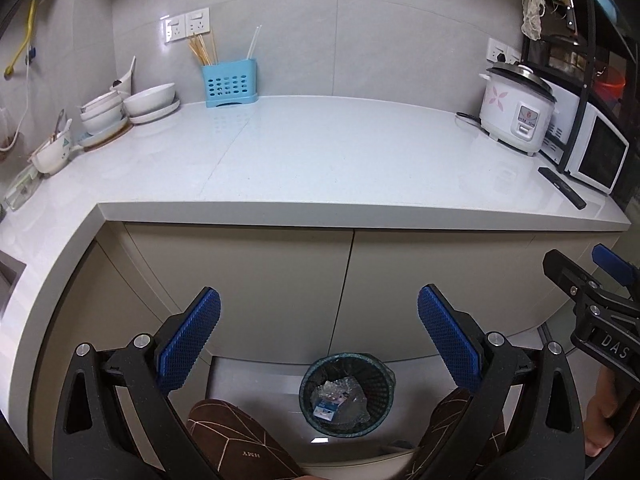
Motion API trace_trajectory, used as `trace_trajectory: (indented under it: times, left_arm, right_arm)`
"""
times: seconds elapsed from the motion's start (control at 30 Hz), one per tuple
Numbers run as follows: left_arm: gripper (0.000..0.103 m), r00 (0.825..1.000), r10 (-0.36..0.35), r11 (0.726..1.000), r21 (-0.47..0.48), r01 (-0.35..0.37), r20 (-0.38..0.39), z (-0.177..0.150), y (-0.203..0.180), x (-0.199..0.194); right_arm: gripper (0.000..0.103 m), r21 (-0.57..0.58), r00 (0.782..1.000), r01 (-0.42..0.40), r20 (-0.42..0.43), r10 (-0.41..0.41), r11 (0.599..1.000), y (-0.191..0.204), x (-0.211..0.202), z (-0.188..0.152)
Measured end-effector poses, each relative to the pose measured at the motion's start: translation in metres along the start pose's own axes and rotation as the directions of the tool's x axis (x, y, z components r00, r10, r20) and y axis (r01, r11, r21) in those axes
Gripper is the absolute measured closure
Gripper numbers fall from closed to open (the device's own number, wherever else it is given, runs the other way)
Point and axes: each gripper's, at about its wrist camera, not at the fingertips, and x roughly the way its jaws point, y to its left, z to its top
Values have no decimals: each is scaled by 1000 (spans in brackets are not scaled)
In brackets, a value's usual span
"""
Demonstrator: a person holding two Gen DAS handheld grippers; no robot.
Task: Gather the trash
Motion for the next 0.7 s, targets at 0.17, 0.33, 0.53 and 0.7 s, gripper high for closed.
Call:
trace_trajectory:
  times: [0.17,0.33,0.53,0.7]
  left_arm:
    - [6,1000,-11,1000,6,11,0,0,1,2]
    - [6,1000,-16,1000,1,16,-9,0,2,6]
    - [6,1000,-21,1000,2,21,-14,1,3,9]
    - [6,999,-28,1000,-1,28,-19,2,3,11]
  right_arm:
    - [8,2,1000,0,-8,0,1000,1,2,0]
    - [8,1,1000,4,-14,-4,1000,1,6,1]
    - [8,0,1000,4,-16,-4,1000,1,7,2]
    - [8,-2,1000,2,-20,-2,1000,1,10,2]
